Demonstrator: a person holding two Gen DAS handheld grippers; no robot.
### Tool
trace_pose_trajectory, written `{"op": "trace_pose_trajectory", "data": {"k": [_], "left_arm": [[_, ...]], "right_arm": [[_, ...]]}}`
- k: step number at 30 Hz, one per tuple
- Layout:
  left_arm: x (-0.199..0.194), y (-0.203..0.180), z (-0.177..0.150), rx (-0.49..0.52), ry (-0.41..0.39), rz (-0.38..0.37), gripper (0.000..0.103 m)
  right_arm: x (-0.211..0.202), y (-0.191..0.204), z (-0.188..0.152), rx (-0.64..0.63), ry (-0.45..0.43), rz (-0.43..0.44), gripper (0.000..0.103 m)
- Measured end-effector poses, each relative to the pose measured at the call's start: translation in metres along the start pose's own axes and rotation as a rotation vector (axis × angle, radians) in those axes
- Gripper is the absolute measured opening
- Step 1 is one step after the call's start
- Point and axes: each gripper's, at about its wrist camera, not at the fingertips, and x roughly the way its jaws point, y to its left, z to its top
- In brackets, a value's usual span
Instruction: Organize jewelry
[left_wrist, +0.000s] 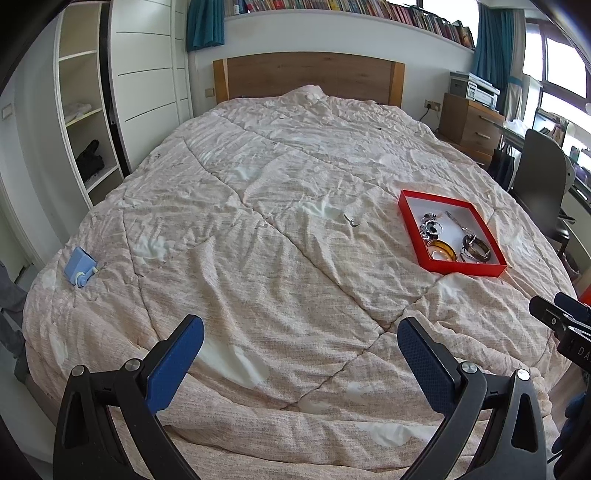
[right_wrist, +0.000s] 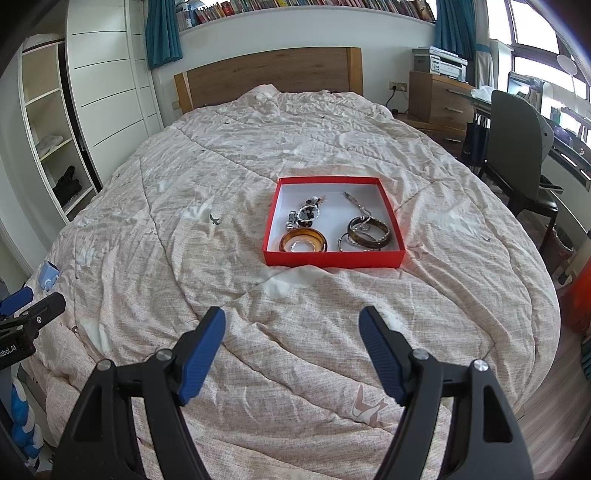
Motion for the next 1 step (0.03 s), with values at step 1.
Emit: {"op": "trace_pose_trajectory", "data": {"k": [1], "left_arm": [[0.0002,0.0003,0.0003,0.001,0.001,0.0,0.103]], "right_arm": [[0.0,-0.0005,-0.0005,0.0,0.0,0.0,0.074]]}}
